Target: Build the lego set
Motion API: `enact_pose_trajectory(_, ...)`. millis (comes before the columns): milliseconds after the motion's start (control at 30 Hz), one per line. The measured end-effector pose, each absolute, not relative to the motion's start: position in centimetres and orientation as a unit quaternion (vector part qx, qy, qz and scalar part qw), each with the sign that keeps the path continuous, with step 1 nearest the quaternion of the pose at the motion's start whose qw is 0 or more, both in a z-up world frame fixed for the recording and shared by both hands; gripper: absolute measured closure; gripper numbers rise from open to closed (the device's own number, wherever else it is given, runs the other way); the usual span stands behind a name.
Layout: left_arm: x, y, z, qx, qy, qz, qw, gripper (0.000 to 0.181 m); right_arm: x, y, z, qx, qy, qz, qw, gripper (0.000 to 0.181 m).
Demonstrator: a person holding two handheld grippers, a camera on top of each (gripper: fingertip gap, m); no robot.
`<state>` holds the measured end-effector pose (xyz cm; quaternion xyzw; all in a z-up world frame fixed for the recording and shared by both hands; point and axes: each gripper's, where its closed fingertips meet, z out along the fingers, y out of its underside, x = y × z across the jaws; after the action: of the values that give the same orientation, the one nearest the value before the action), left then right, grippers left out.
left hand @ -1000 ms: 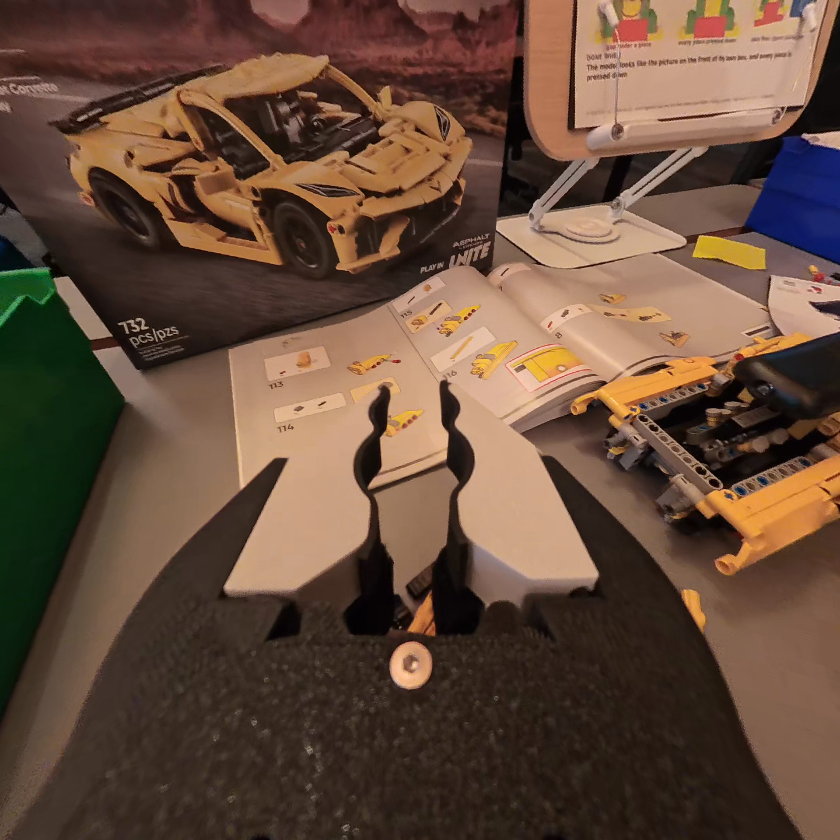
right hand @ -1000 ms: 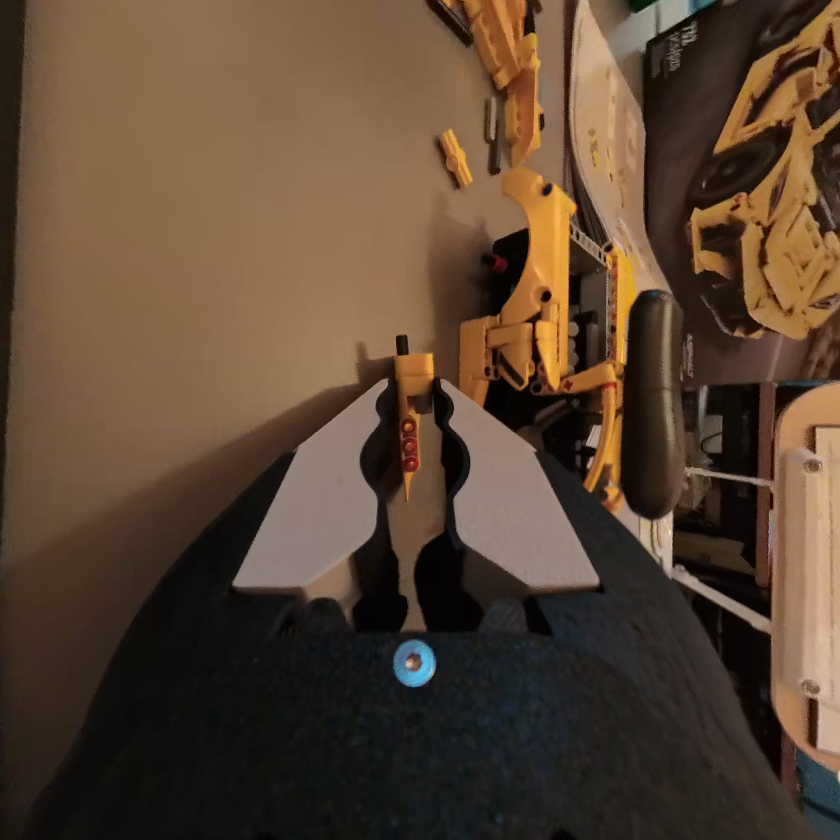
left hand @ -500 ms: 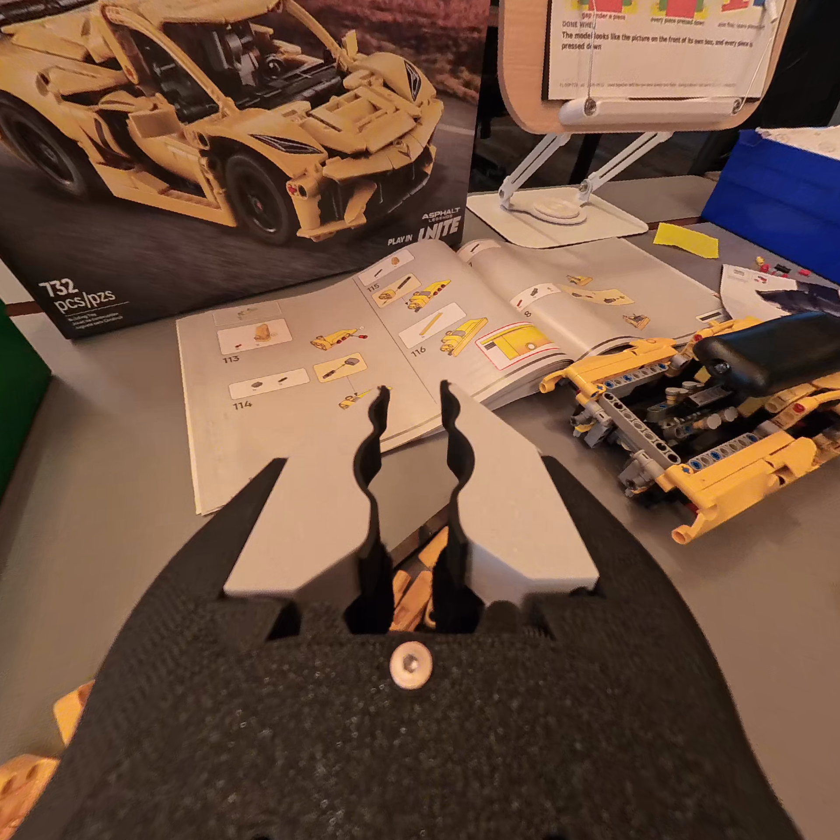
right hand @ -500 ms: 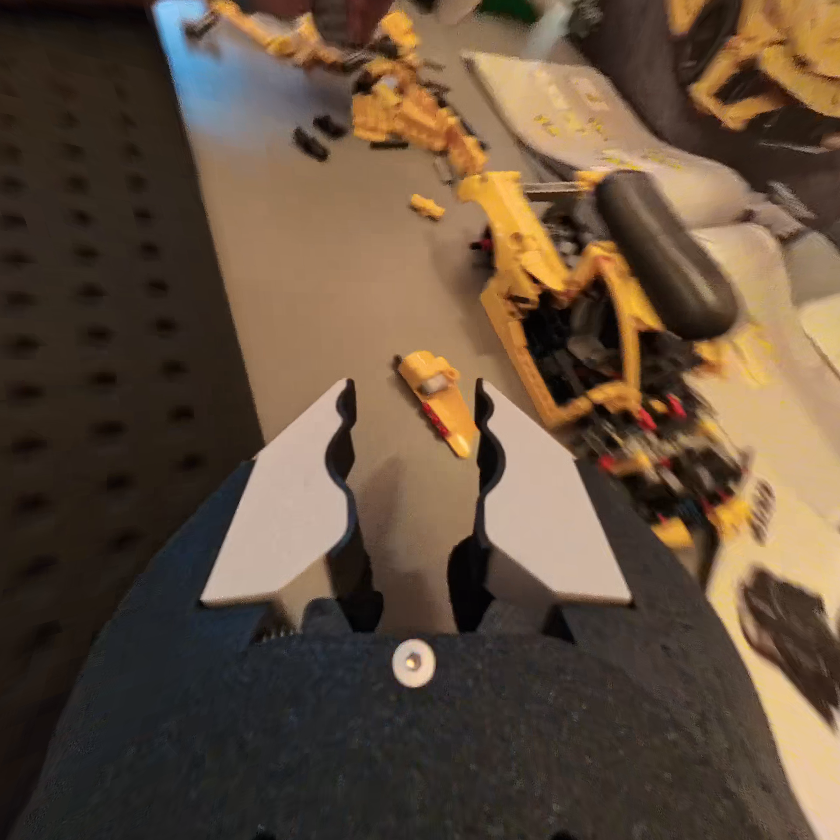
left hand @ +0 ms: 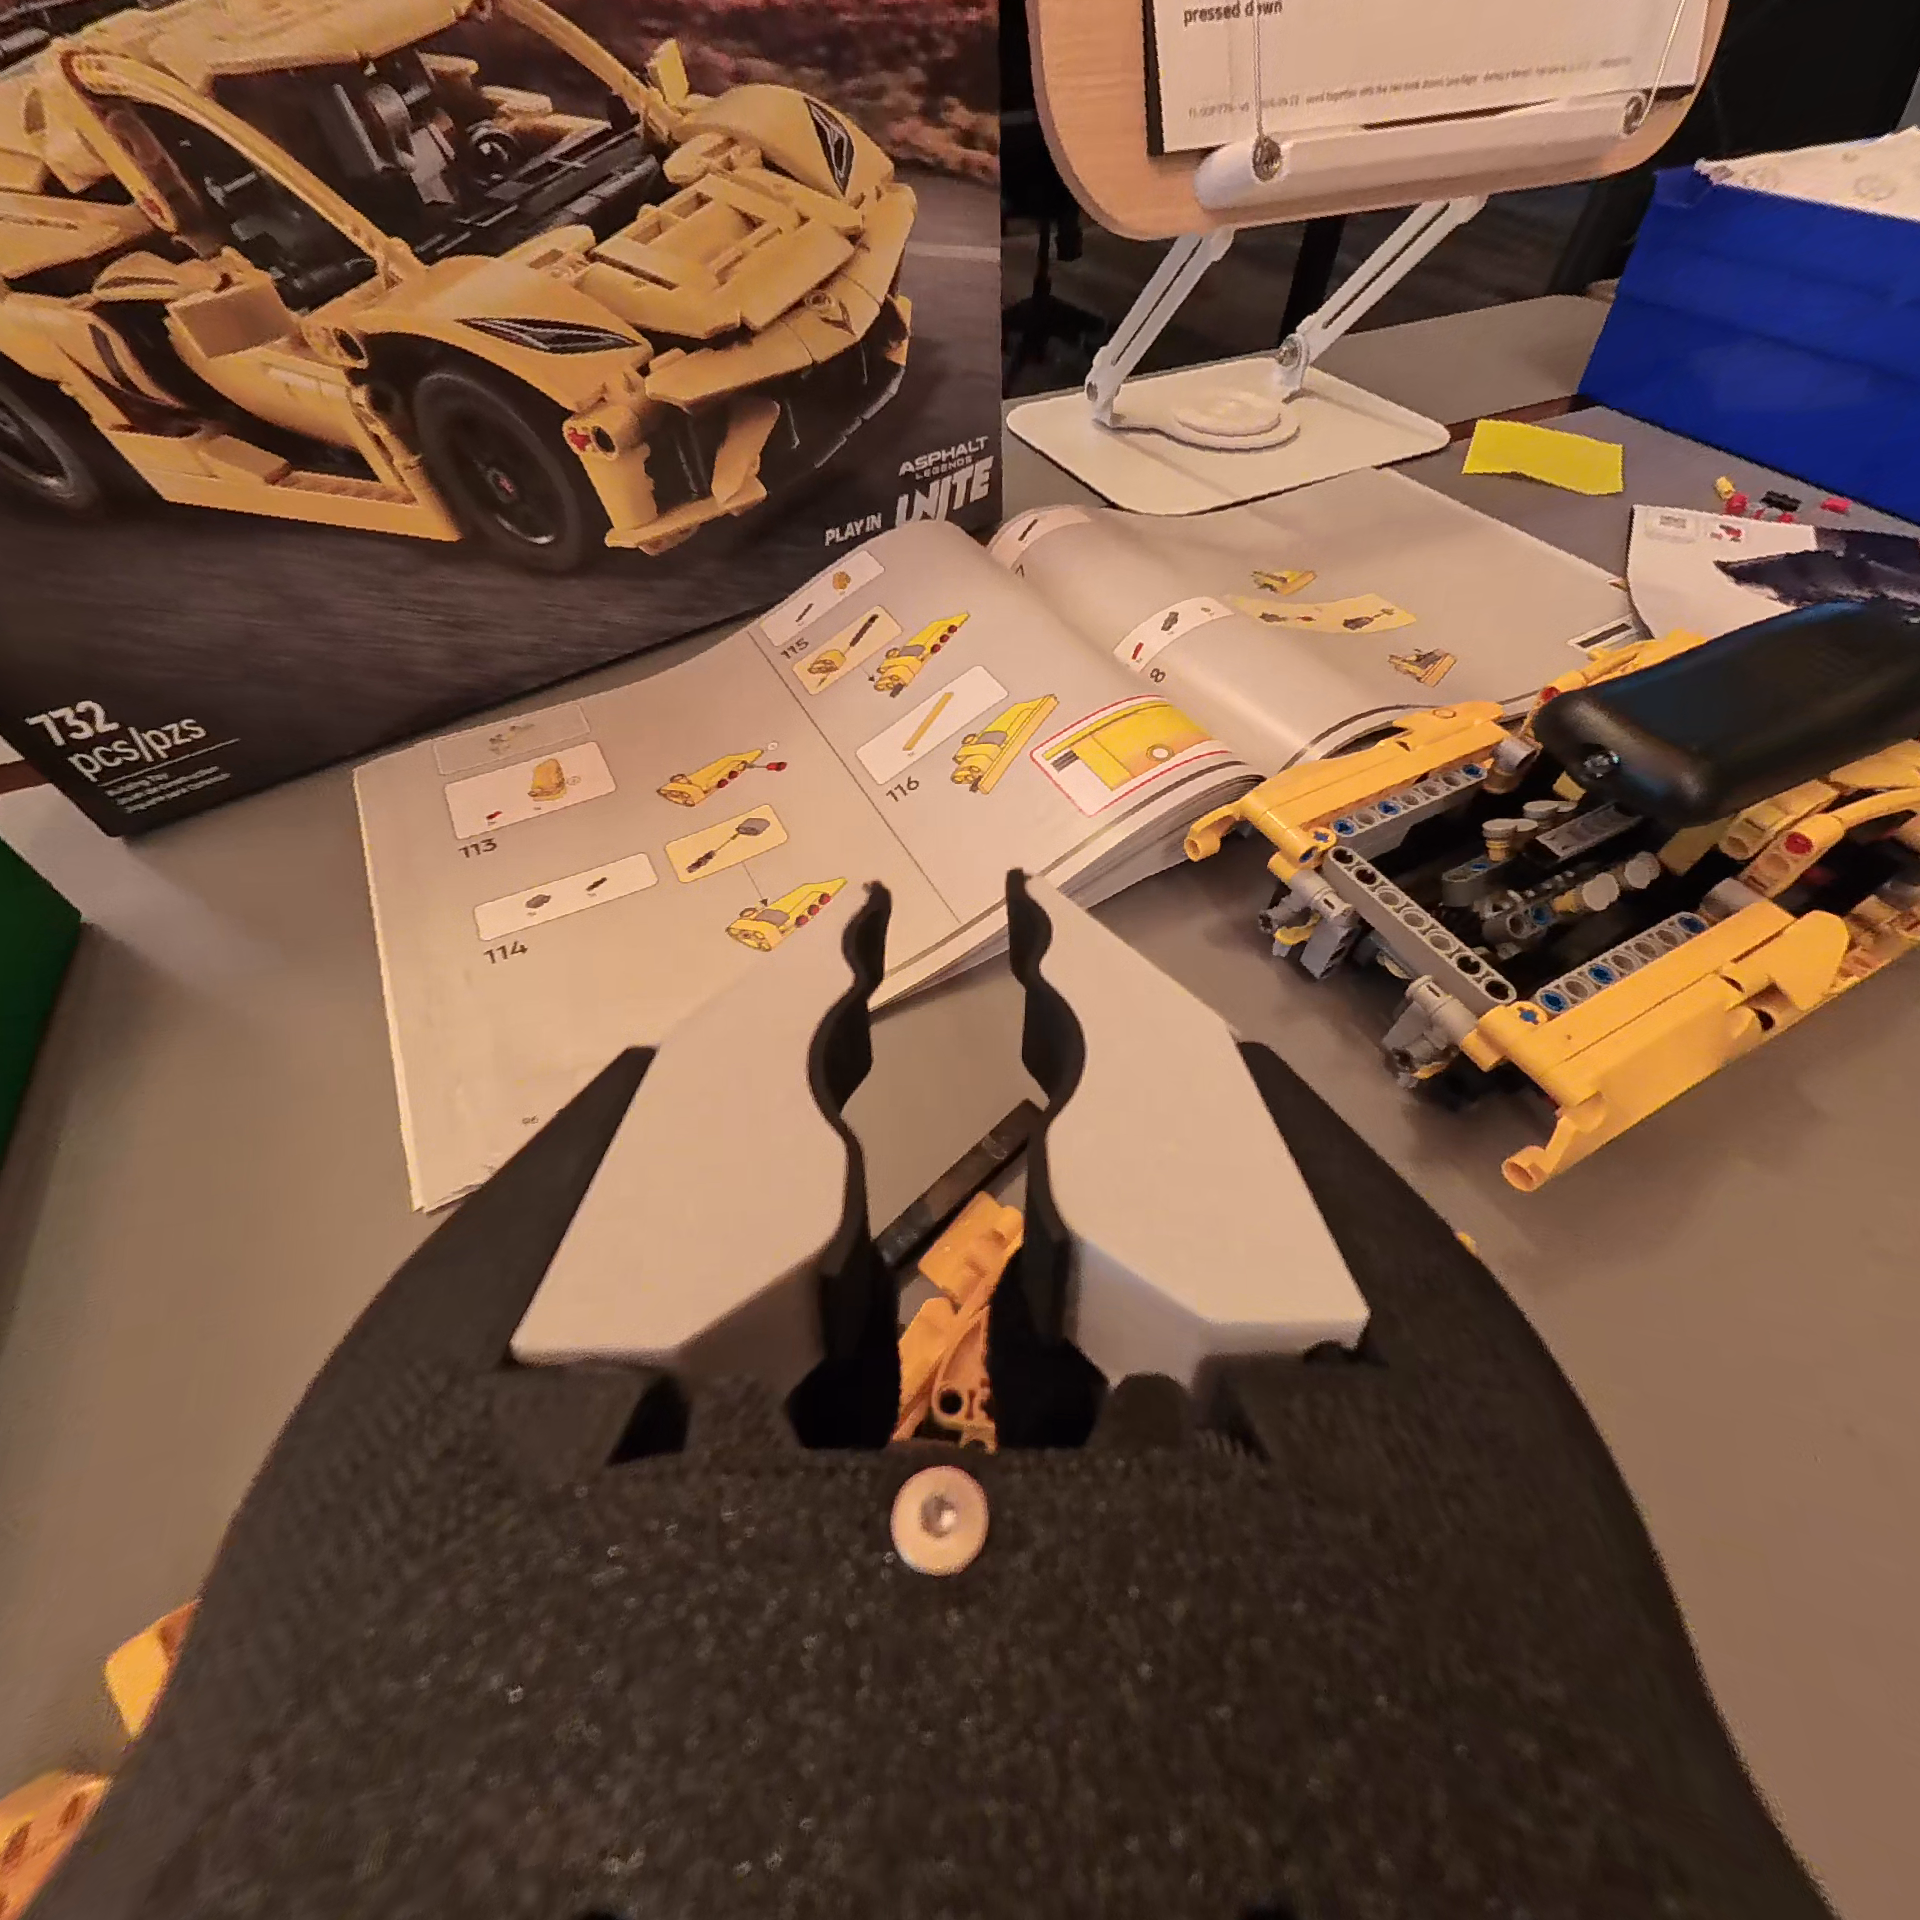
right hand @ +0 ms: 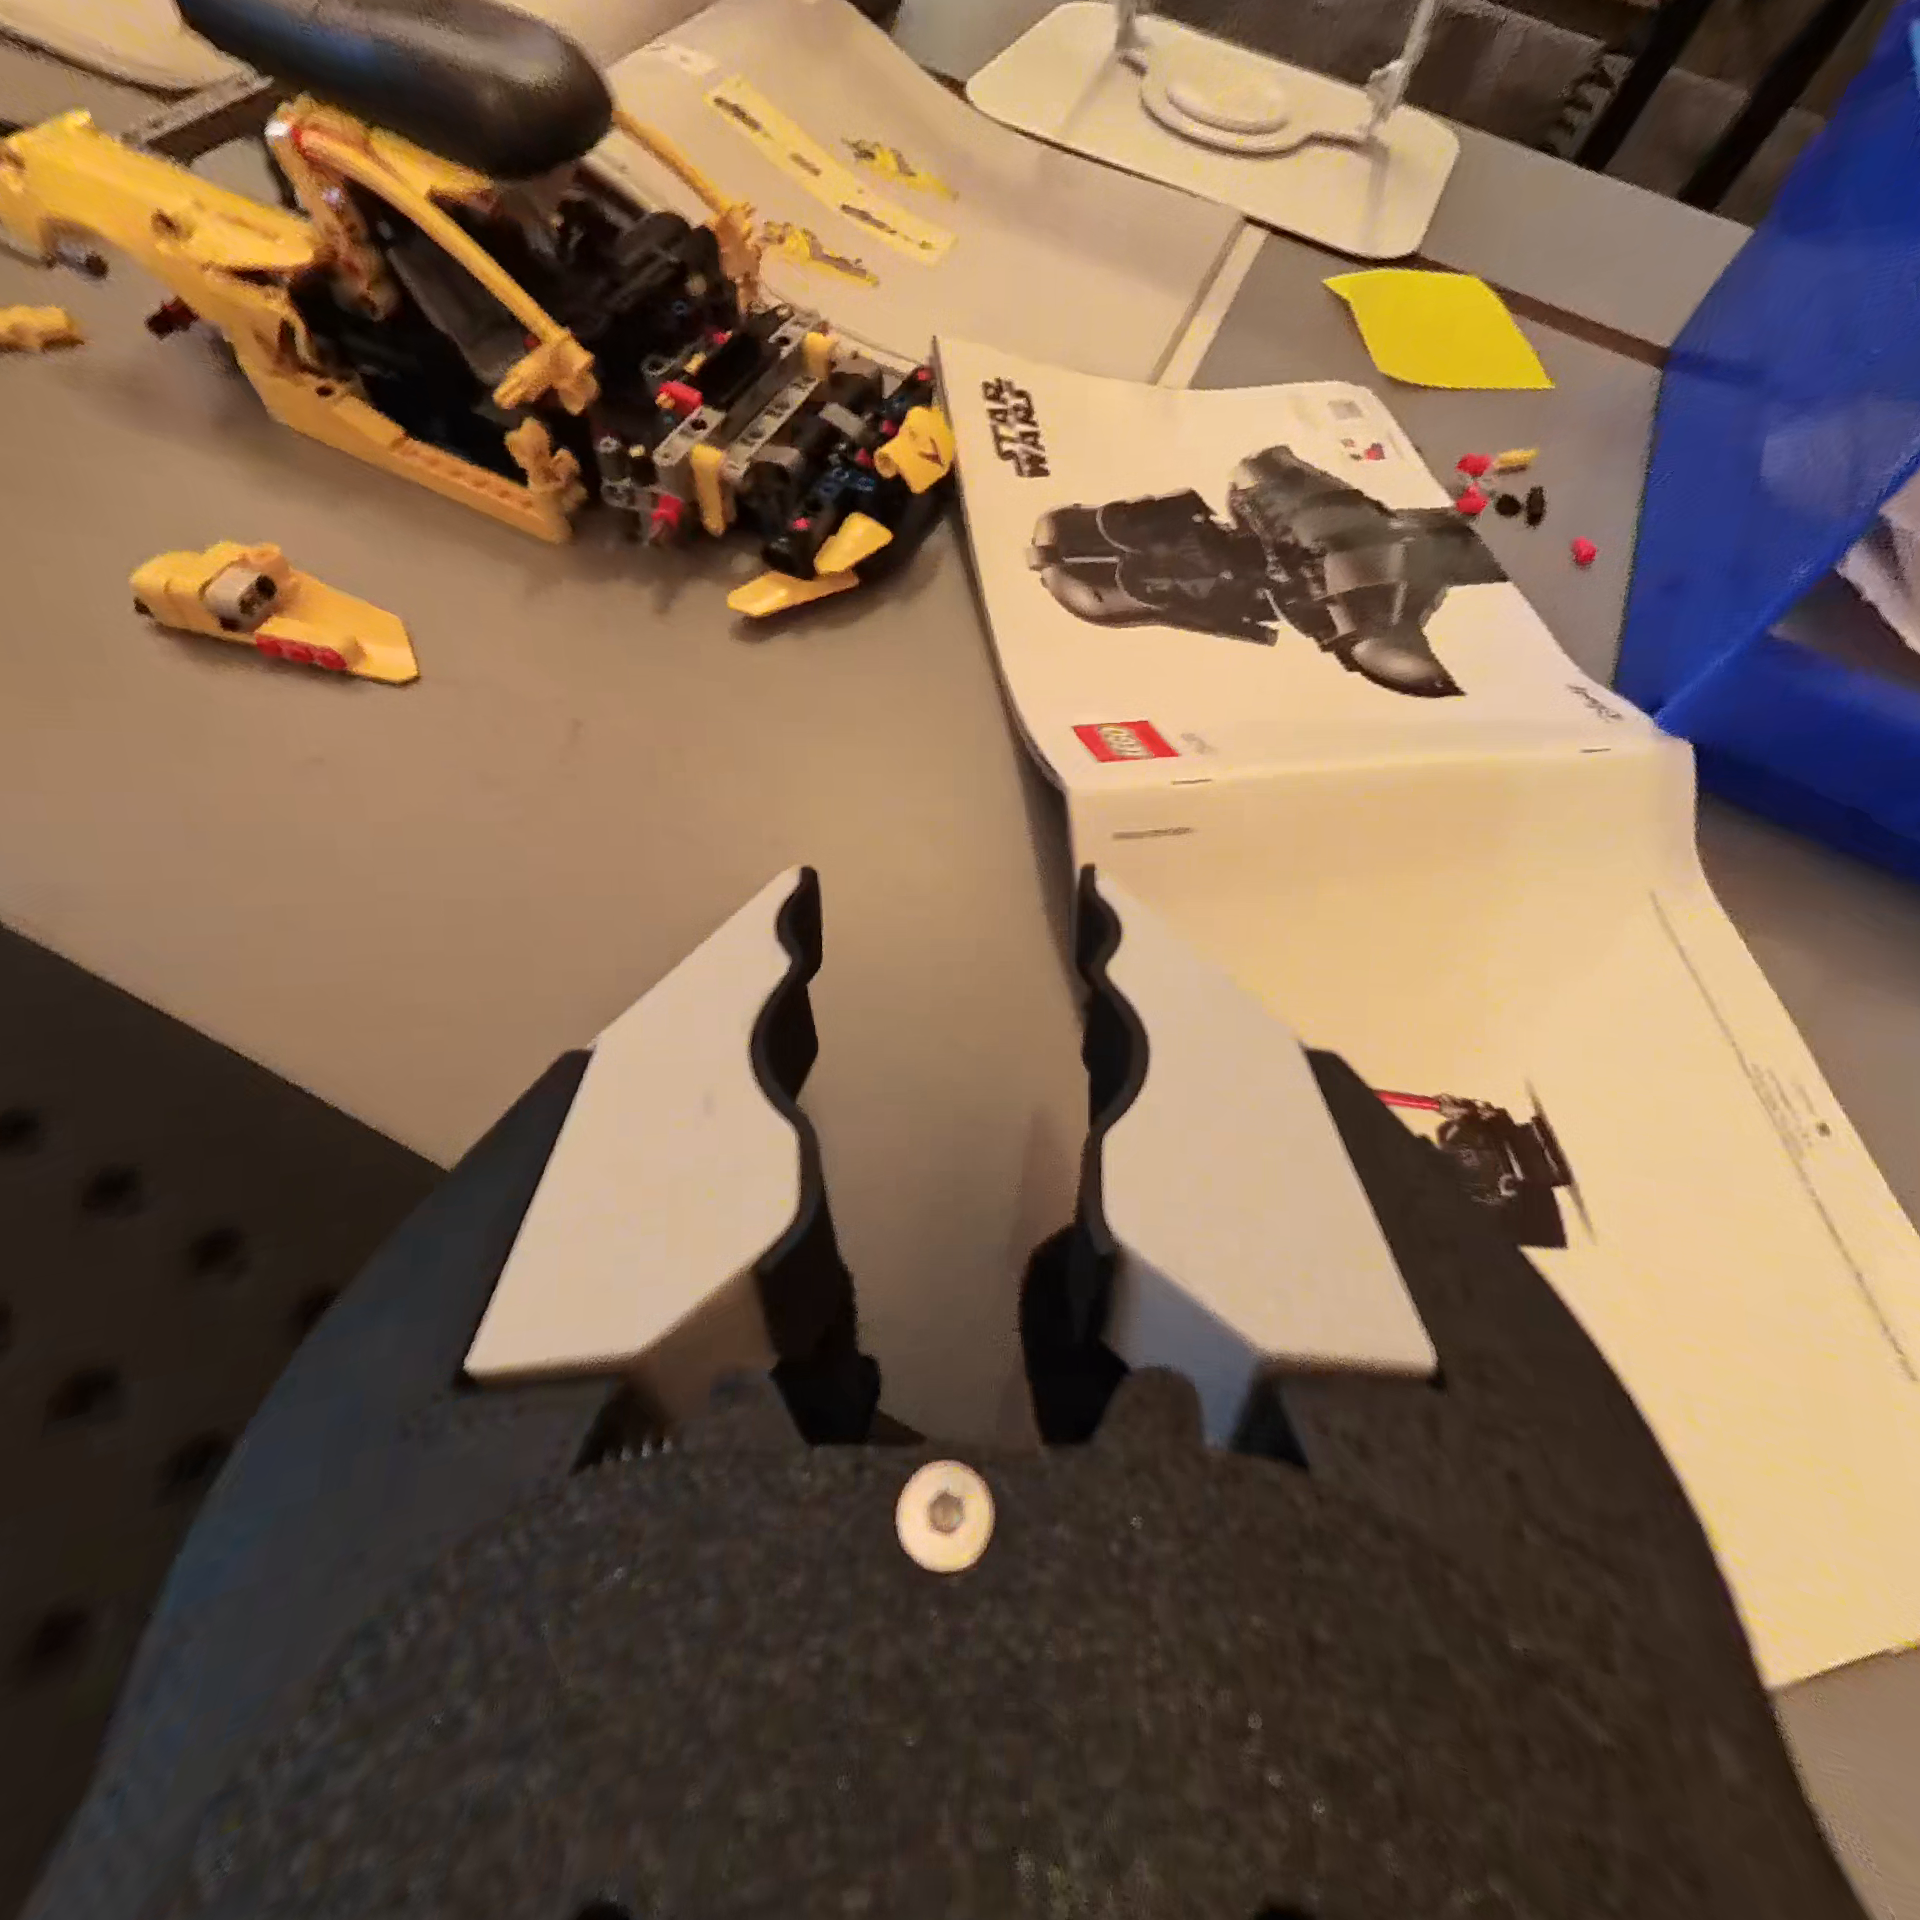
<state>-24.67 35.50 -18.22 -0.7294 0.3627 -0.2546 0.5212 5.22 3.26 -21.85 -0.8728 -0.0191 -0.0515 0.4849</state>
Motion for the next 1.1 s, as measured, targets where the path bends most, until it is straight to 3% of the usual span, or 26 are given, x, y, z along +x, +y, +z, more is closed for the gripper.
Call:
enact_pose_trajectory(133, -24.8, 35.6, -18.4, -0.734, 0.357, -0.262, 0.514, 0.158, 7.4, 3.3, -21.1, -0.860, 0.015, -0.080, 0.504, 0.133)
enact_pose_trajectory(467, -24.2, 35.2, -18.9, -0.731, 0.373, -0.264, 0.507, 0.158, 7.0, 3.8, -23.0, -0.871, -0.063, -0.193, 0.447, 0.133)
enact_pose_trajectory(567, -21.6, 31.9, -17.9, -0.683, 0.421, -0.359, 0.476, 0.157, 6.8, 3.9, -23.2, -0.869, -0.084, -0.216, 0.438, 0.135)
enact_pose_trajectory(667, -18.0, 25.6, -16.2, -0.586, 0.537, -0.469, 0.384, 0.148, 6.8, 4.0, -23.1, -0.867, -0.083, -0.213, 0.442, 0.136)
enact_pose_trajectory(900, -12.9, 24.6, -17.3, -0.526, 0.726, -0.342, 0.281, 0.123, 7.0, 3.9, -22.4, -0.863, -0.060, -0.182, 0.468, 0.140)
enact_pose_trajectory(1100, -10.6, 24.0, -19.1, -0.493, 0.799, -0.275, 0.208, 0.123, 6.8, 3.9, -22.6, -0.864, -0.068, -0.186, 0.463, 0.142)
